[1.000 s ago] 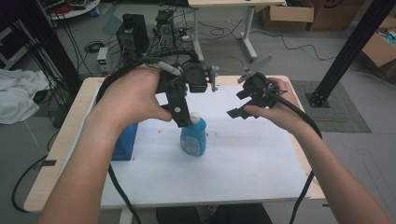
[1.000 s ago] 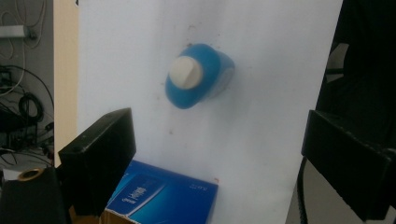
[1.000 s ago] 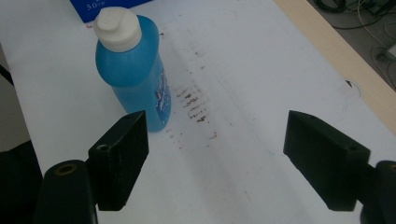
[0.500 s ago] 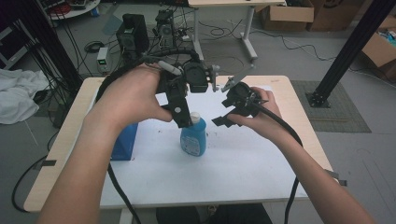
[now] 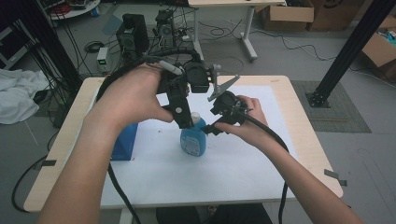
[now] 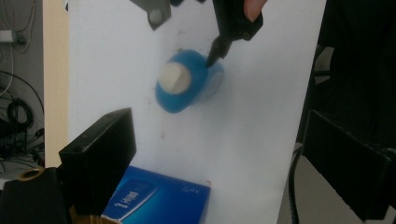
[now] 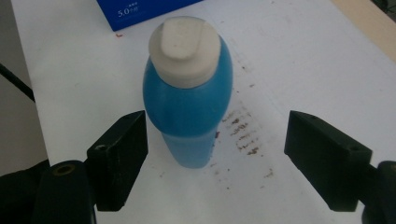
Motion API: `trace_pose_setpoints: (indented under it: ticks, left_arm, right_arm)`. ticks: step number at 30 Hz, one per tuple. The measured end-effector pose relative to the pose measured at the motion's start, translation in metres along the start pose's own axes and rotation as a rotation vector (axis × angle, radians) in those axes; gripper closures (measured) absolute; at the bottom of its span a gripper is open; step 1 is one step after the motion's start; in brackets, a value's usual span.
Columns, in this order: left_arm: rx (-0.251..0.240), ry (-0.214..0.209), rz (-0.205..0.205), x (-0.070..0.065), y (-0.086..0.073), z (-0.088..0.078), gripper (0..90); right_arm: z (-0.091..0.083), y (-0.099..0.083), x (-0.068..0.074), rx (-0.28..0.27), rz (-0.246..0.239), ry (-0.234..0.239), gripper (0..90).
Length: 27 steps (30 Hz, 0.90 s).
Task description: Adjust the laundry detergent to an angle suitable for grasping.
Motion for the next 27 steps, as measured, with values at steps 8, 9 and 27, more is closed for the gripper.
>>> trace_pose_setpoints:
  ticks: [8, 9, 27]
  left_arm:
    - [-0.002, 0.001, -0.001, 0.0, 0.0, -0.001, 10.8]
    - [-0.001, 0.001, -0.004, 0.0, 0.0, -0.001, 10.8]
    - [0.0, -0.004, -0.01, 0.0, -0.002, 0.001, 10.7]
  right_arm:
    - [0.016, 0.001, 0.007, 0.014, 0.0, 0.017, 21.7]
    - [0.021, 0.001, 0.008, 0.016, 0.001, 0.024, 21.7]
    - [0.048, 0.005, 0.012, 0.079, 0.005, 0.011, 24.7]
Point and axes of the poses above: each handheld gripper's, and its own axes: z roughly forward along the jaws, y roughly out of its top, x roughly to its left, the point moved 3 cm from there along z, roughly forward along the jaws
